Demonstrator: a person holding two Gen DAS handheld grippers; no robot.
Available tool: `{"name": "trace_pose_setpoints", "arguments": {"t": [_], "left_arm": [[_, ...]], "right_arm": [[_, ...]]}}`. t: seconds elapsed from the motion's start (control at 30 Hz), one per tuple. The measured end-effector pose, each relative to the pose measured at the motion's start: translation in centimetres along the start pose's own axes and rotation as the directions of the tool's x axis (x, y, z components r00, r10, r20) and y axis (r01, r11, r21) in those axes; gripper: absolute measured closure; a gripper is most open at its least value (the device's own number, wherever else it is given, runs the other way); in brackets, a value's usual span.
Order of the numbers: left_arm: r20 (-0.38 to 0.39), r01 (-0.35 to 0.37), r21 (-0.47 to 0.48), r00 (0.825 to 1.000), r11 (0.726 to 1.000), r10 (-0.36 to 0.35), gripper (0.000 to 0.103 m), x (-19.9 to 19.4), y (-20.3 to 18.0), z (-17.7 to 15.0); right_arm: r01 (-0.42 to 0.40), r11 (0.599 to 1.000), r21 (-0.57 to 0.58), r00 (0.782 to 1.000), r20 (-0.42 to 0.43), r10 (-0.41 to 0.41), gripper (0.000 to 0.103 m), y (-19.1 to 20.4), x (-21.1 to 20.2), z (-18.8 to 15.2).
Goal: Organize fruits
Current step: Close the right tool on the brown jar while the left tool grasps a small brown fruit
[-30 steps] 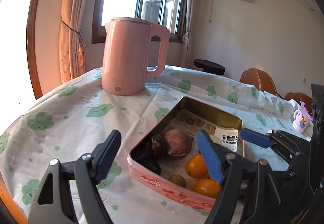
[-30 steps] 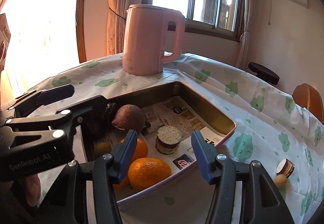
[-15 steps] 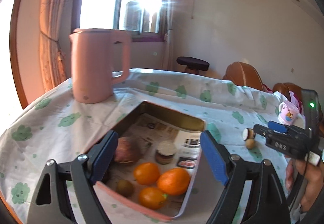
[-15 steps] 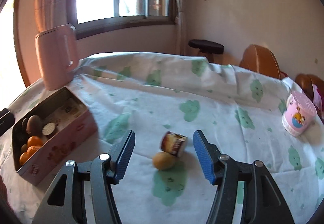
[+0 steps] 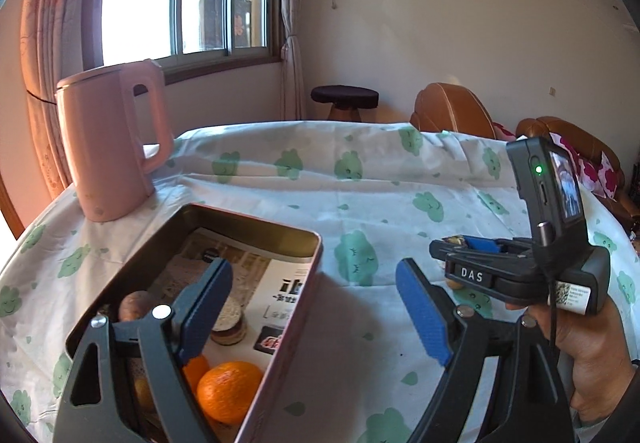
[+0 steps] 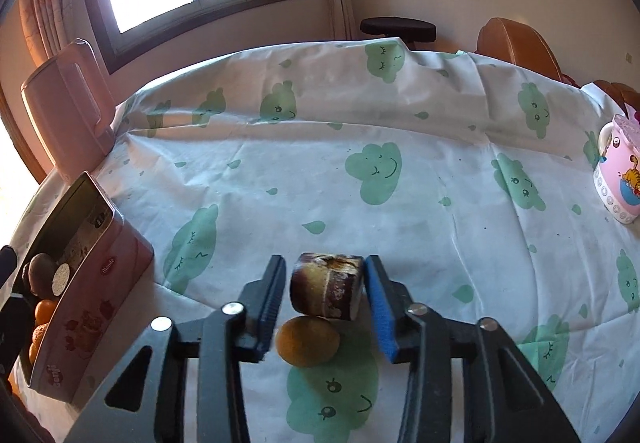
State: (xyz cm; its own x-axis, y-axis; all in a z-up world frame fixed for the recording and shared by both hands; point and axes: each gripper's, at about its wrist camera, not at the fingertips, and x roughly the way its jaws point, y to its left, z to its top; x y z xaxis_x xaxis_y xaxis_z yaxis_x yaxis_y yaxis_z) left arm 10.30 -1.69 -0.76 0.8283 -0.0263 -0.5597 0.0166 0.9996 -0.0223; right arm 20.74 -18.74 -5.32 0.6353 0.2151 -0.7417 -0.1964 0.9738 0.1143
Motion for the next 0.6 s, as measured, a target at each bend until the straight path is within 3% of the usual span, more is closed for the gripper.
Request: {"name": "trace_pose_setpoints", "arguments": {"t": [0.2, 0.4, 0.6], "left_arm": [[-0.043, 0.060, -0.005, 0.997, 0.998, -0.060, 0.017, 1.6, -1.9, 0.3], [-0.123, 0.150, -0.003, 0.981, 0.989, -0.149, 0.021, 4.3, -5.4, 0.1], [-0.221, 0.214, 0.000, 0.953, 0.977, -0.209, 0.041, 7.2, -8.8, -0.2]], "right_arm": [[-0.013, 0.999, 0.048, 0.998, 0.069, 0.010, 0.068, -1.9, -2.3, -0.6], [0.079, 0.994, 0.073, 0.988, 0.130, -0.088, 0.068, -5.3, -4.6, -1.6], [0.099, 0.988, 0.122, 0.983, 0.141, -0.116, 0.068, -8.2, -5.4, -2.3]]}}
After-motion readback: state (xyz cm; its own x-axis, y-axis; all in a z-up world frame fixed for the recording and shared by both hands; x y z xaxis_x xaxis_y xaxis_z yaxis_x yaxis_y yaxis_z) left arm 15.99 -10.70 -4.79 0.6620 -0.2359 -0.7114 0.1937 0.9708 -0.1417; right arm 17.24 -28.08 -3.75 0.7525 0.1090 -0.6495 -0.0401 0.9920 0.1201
